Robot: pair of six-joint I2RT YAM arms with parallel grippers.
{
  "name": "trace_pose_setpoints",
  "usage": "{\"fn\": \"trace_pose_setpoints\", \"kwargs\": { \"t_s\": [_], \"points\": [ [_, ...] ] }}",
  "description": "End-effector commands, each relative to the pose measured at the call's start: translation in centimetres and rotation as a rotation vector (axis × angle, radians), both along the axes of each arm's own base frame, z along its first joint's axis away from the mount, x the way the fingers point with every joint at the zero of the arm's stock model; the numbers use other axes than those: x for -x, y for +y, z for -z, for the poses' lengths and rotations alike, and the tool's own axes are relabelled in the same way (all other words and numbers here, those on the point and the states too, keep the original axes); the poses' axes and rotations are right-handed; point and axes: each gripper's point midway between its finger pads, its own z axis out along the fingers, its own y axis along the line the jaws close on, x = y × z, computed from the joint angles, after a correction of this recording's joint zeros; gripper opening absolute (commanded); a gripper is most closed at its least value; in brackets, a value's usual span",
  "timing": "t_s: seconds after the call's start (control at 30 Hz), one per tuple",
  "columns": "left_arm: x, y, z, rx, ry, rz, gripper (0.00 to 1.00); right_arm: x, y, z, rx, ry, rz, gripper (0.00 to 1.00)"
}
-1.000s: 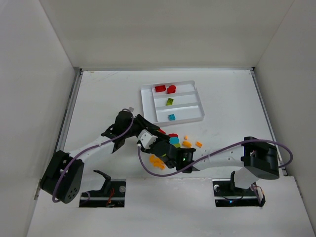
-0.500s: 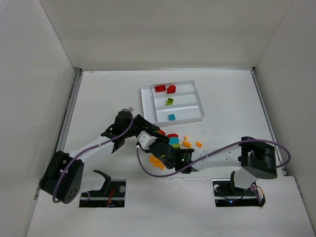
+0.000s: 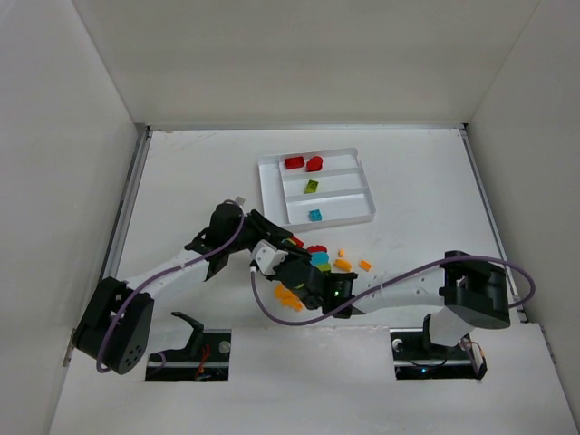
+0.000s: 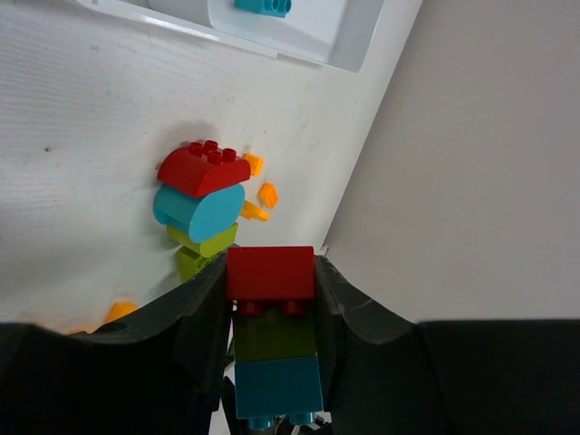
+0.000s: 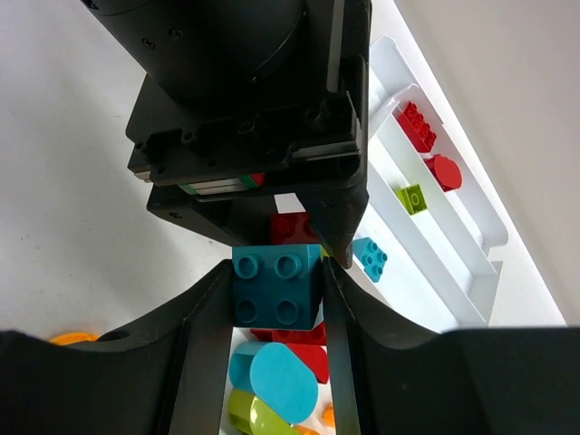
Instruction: Sort the legos into containers by color
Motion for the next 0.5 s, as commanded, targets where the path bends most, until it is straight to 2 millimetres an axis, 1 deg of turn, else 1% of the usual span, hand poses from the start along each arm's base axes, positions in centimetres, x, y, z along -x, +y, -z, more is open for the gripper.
{"fn": "trace_pose_setpoints", "kwargs": {
  "t_s": [0.0, 0.1, 0.2, 0.33, 0.47],
  "points": [
    [-0.1, -0.1, -1.0, 0.037, -0.033, 0.007, 0.08, 0.3, 0.7, -5.8, -0.215, -0.006, -0.010, 0.22],
    [-0.3, 0.0, -0.8, 0.033, -0.032, 0.000, 0.08, 1.4, 0.6, -7.8, -0.318, 0.046, -0.056, 0.22],
    [-0.6, 0.1, -0.7, 0.032, -0.036, -0.008, 0.08, 2.4, 0.6, -8.9, -0.401, 0.121, -0.102, 0.22],
    [-0.8, 0.3, -0.6, 0.031, -0.037, -0.015, 0.08, 2.4, -0.1, -9.6, -0.476, 0.173, -0.119, 0.22],
    [-0.7, 0.3, -0.6, 0.030, -0.038, -0.015, 0.08, 1.9, -1.2, -10.0, -0.548, 0.208, -0.107, 0.23]
  ]
}}
